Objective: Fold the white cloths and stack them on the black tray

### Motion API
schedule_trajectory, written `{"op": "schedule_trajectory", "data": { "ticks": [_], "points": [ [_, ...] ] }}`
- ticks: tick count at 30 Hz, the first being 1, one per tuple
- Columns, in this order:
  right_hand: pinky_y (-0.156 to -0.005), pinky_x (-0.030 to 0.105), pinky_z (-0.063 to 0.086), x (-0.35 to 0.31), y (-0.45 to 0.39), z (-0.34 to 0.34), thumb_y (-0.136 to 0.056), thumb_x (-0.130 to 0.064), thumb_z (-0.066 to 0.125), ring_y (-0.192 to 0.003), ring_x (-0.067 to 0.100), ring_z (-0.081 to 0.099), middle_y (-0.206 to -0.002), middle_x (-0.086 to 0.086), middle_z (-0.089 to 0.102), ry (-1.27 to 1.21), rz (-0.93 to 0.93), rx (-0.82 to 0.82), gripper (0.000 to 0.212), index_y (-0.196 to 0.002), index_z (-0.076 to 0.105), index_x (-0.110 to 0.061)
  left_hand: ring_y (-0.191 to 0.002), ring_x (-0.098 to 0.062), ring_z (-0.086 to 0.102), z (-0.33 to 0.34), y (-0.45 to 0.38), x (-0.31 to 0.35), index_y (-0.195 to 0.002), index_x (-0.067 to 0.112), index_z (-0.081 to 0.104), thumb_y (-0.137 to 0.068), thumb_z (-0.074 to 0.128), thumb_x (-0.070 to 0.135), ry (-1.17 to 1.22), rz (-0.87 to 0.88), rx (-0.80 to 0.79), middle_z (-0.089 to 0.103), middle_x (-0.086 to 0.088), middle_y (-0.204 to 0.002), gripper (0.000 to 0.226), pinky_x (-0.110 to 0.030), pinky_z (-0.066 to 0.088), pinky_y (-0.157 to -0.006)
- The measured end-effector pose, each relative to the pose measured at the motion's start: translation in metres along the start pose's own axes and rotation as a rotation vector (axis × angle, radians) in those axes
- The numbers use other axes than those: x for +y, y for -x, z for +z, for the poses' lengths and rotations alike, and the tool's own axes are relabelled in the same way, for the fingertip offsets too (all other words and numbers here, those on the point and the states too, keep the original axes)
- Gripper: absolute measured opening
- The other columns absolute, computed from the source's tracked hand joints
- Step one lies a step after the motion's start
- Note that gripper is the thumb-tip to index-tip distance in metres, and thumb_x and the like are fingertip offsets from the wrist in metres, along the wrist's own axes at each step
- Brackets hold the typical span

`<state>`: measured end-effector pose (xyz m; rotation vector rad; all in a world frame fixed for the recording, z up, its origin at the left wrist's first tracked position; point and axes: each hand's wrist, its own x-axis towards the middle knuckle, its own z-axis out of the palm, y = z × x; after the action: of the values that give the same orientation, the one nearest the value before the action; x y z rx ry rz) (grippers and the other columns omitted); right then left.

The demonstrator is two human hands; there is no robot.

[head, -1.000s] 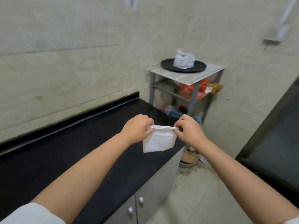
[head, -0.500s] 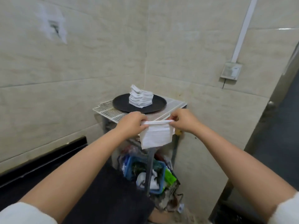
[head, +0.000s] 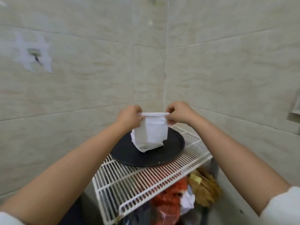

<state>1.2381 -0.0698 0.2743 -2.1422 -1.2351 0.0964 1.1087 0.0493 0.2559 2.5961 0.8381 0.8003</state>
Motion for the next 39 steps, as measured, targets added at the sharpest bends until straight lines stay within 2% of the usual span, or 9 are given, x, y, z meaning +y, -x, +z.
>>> {"op": "schedule_trajectory", "data": {
  "ticks": [3,6,13,18,22,26,30,34,39],
  "points": [
    [-0.078,0.031,0.047,0.020,-0.063,0.001,-0.082,-0.004,0.055,-0.093,0.031,0.063,-0.097,0.020,0.070,0.034,-0.151,0.124,0.014,-0.088,0.067,-0.002,-0.098,-0.033,0.060,0.015,-0.044,0.008,-0.104,0.002,0.065,-0.088,0.053,0.009,-0.008,-0.062,0.219,0.067,-0.020,-0.103,0.020,-0.032,0.044,-0.079],
    [-0.080,0.032,0.043,0.043,-0.107,0.015,-0.084,-0.001,0.050,-0.101,0.033,0.060,-0.104,0.021,0.068,-0.011,-0.242,0.131,0.022,-0.097,0.067,0.002,-0.102,-0.033,0.058,0.037,-0.071,0.007,-0.109,0.000,0.063,-0.090,0.050,0.005,-0.051,-0.094,0.285,0.062,-0.019,-0.114,0.024,-0.031,0.042,-0.081],
    [-0.063,0.025,0.032,0.112,-0.134,0.079,-0.084,-0.002,0.049,-0.094,0.029,0.059,-0.104,0.018,0.067,0.046,-0.382,-0.197,0.023,-0.099,0.067,0.001,-0.112,-0.026,0.055,0.102,-0.052,-0.015,-0.122,0.007,0.057,-0.092,0.050,0.010,-0.161,-0.280,0.023,0.059,-0.011,-0.125,0.031,-0.028,0.040,-0.091],
    [-0.054,0.015,0.027,0.131,-0.134,0.086,-0.085,-0.009,0.053,-0.080,0.016,0.050,-0.087,0.003,0.056,0.013,-0.436,-0.234,0.018,-0.096,0.067,-0.005,-0.108,-0.024,0.056,0.106,-0.045,-0.012,-0.129,0.012,0.052,-0.093,0.048,0.017,-0.259,-0.311,0.011,0.058,-0.008,-0.125,0.036,-0.029,0.042,-0.087],
    [-0.066,0.025,0.041,0.123,-0.123,0.077,-0.087,-0.023,0.052,-0.090,0.020,0.055,-0.110,0.009,0.063,0.158,-0.446,-0.286,0.032,-0.115,0.060,-0.009,-0.120,-0.027,0.050,0.096,-0.038,-0.012,-0.140,0.016,0.037,-0.095,0.044,0.026,-0.350,-0.350,-0.070,0.045,-0.006,-0.140,0.046,-0.034,0.043,-0.095],
    [-0.097,0.038,0.044,0.071,-0.097,0.073,-0.091,-0.031,0.048,-0.119,0.029,0.050,-0.131,0.009,0.055,0.251,-0.577,-0.199,0.039,-0.124,0.053,-0.011,-0.137,-0.028,0.030,0.057,-0.001,-0.022,-0.140,0.014,0.034,-0.096,0.040,0.035,-0.567,-0.458,-0.020,0.033,-0.011,-0.147,0.049,-0.040,0.031,-0.109],
    [-0.113,0.050,0.023,-0.028,-0.041,0.098,-0.093,-0.046,0.038,-0.141,0.030,0.020,-0.152,0.002,0.027,0.321,-0.777,-0.311,0.053,-0.140,0.032,-0.022,-0.146,-0.029,0.000,-0.016,0.093,-0.041,-0.148,0.024,0.013,-0.097,0.029,0.047,-0.743,-0.680,-0.018,0.005,-0.006,-0.158,0.058,-0.048,0.013,-0.117],
    [-0.114,0.056,0.003,-0.137,0.049,0.141,-0.089,-0.058,0.035,-0.145,0.029,-0.007,-0.158,0.001,-0.002,0.269,-0.918,-0.449,0.067,-0.146,0.012,-0.031,-0.145,-0.030,-0.009,-0.089,0.227,-0.059,-0.148,0.032,0.000,-0.096,0.024,0.052,-0.827,-0.949,0.027,-0.005,-0.004,-0.159,0.060,-0.050,0.007,-0.117],
    [-0.113,0.058,-0.002,-0.253,0.191,0.200,-0.087,-0.062,0.034,-0.144,0.029,-0.015,-0.158,0.003,-0.010,0.202,-1.148,-0.570,0.072,-0.146,0.005,-0.032,-0.145,-0.028,-0.012,-0.163,0.411,-0.056,-0.148,0.033,0.001,-0.096,0.022,0.053,-0.889,-1.277,0.118,-0.005,-0.003,-0.159,0.059,-0.050,0.004,-0.116]
  ]
}}
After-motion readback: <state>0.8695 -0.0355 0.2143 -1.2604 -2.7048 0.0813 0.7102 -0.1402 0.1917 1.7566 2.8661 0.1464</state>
